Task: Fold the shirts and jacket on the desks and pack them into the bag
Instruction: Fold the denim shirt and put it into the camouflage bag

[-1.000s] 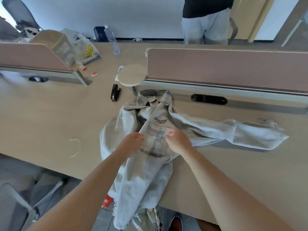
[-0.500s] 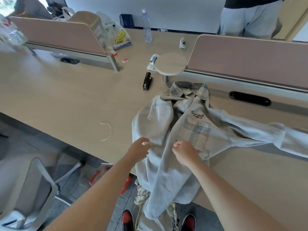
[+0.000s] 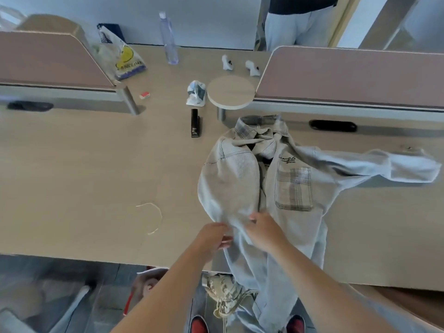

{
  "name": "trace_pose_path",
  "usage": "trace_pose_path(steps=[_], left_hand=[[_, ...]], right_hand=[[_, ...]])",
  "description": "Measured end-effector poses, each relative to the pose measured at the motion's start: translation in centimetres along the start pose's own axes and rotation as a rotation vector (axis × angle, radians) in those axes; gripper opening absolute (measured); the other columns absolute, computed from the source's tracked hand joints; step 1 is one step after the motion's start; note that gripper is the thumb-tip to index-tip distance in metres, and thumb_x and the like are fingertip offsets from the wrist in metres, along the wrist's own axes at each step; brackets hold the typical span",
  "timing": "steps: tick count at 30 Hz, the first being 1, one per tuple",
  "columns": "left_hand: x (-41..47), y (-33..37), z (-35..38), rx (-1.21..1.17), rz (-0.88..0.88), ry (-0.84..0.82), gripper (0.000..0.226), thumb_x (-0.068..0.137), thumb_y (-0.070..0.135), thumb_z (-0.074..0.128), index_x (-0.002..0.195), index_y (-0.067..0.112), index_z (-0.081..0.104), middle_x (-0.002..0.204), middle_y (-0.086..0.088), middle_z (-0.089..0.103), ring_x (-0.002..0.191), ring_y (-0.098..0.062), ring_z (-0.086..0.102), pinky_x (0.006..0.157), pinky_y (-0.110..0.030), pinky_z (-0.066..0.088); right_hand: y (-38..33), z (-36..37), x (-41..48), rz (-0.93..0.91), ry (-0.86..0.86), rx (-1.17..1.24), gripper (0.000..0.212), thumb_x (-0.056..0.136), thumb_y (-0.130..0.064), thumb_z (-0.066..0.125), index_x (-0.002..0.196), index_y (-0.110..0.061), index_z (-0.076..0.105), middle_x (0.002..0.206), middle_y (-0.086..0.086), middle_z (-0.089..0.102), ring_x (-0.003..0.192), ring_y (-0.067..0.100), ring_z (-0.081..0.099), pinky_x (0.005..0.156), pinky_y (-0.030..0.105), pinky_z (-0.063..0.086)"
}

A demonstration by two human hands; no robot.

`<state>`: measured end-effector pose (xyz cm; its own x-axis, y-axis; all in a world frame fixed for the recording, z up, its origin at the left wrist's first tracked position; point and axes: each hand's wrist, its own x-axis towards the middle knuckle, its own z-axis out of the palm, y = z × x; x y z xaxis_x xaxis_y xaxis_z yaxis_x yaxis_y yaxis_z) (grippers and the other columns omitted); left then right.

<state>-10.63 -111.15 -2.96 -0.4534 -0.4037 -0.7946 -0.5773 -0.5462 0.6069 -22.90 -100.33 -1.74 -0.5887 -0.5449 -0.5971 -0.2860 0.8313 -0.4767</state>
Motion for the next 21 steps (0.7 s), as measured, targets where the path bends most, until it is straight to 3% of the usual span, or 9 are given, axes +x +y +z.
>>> trace_pose_path(steps=[2, 4, 6, 7, 10, 13, 16, 18, 21], left_hand=[[0.0, 0.0, -0.2, 0.036, 0.020, -0.023, 0.013, 0.090, 0.001, 0.055, 0.087, 0.006, 0.067, 0.086, -0.010, 0.063, 0.077, -0.021, 0.057, 0.073, -0.030, 0.047], [-0.5, 0.1, -0.4, 0.011, 0.045, -0.039, 0.023, 0.094, 0.001, 0.053, 0.076, 0.012, 0.062, 0.078, -0.002, 0.060, 0.074, -0.016, 0.056, 0.070, -0.023, 0.045], [-0.9, 0.2, -0.7, -0.042, 0.073, -0.057, 0.023, 0.096, -0.001, 0.053, 0.078, 0.009, 0.062, 0.075, -0.001, 0.064, 0.067, -0.009, 0.064, 0.061, -0.016, 0.049], [-0.9, 0.1, -0.9, -0.073, 0.076, -0.076, 0.017, 0.095, 0.001, 0.054, 0.083, 0.006, 0.064, 0.079, -0.006, 0.068, 0.073, -0.011, 0.067, 0.064, -0.017, 0.052], [-1.7, 0.4, -1.3, -0.143, 0.068, -0.124, 0.013, 0.090, 0.011, 0.059, 0.102, 0.007, 0.064, 0.097, -0.010, 0.056, 0.093, -0.025, 0.054, 0.082, -0.038, 0.059], [-2.5, 0.4, -1.0, -0.204, 0.072, -0.102, 0.018, 0.093, 0.004, 0.057, 0.111, 0.000, 0.061, 0.095, -0.012, 0.050, 0.086, -0.024, 0.053, 0.086, -0.050, 0.059], [-3.7, 0.3, -0.7, -0.234, 0.103, -0.059, 0.026, 0.095, -0.003, 0.053, 0.121, -0.006, 0.056, 0.101, -0.020, 0.054, 0.085, -0.027, 0.059, 0.089, -0.048, 0.058], [-4.6, 0.3, -0.6, -0.231, 0.138, -0.013, 0.023, 0.095, -0.007, 0.052, 0.118, -0.007, 0.058, 0.109, -0.024, 0.053, 0.088, -0.029, 0.061, 0.087, -0.043, 0.059], [-6.4, 1.0, -0.5, -0.185, 0.232, 0.018, 0.019, 0.095, -0.010, 0.049, 0.108, -0.003, 0.062, 0.117, -0.023, 0.057, 0.093, -0.029, 0.064, 0.089, -0.036, 0.058]], right_hand=[[-0.3, 0.2, -0.6, 0.038, 0.020, 0.012, 0.042, 0.092, -0.032, 0.046, 0.130, -0.018, 0.058, 0.136, 0.008, 0.053, 0.117, 0.026, 0.055, 0.099, 0.041, 0.047], [-0.4, 0.3, -1.4, 0.107, 0.082, -0.001, 0.050, 0.093, -0.034, 0.051, 0.141, -0.018, 0.050, 0.147, 0.010, 0.041, 0.129, 0.030, 0.048, 0.106, 0.044, 0.043], [-0.1, 0.6, -1.9, 0.169, 0.132, 0.029, 0.045, 0.090, -0.033, 0.055, 0.130, -0.013, 0.054, 0.135, 0.014, 0.046, 0.118, 0.031, 0.053, 0.094, 0.042, 0.050], [0.2, 0.8, -2.2, 0.203, 0.125, 0.057, 0.043, 0.086, -0.035, 0.058, 0.121, -0.011, 0.055, 0.125, 0.014, 0.050, 0.110, 0.030, 0.056, 0.082, 0.038, 0.051], [1.7, 2.0, -2.4, 0.320, 0.084, 0.189, 0.048, 0.071, -0.049, 0.062, 0.100, -0.014, 0.044, 0.097, 0.011, 0.051, 0.085, 0.027, 0.054, 0.065, 0.026, 0.037], [2.3, 3.2, -3.0, 0.327, 0.034, 0.334, 0.049, 0.081, -0.045, 0.074, 0.081, -0.022, 0.030, 0.071, 0.000, 0.045, 0.058, 0.014, 0.045, 0.047, 0.022, 0.034], [2.7, 4.3, -3.6, 0.208, -0.016, 0.313, 0.032, 0.094, -0.035, 0.063, 0.113, -0.019, 0.043, 0.099, 0.001, 0.052, 0.081, 0.018, 0.050, 0.062, 0.024, 0.041], [2.8, 4.3, -4.1, 0.151, -0.025, 0.325, 0.042, 0.098, -0.026, 0.055, 0.137, -0.014, 0.046, 0.118, 0.006, 0.055, 0.088, 0.020, 0.054, 0.065, 0.026, 0.042], [2.9, 2.9, -5.7, 0.094, 0.012, 0.377, 0.041, 0.100, -0.026, 0.047, 0.140, -0.020, 0.048, 0.125, 0.005, 0.057, 0.094, 0.019, 0.058, 0.066, 0.028, 0.042]])
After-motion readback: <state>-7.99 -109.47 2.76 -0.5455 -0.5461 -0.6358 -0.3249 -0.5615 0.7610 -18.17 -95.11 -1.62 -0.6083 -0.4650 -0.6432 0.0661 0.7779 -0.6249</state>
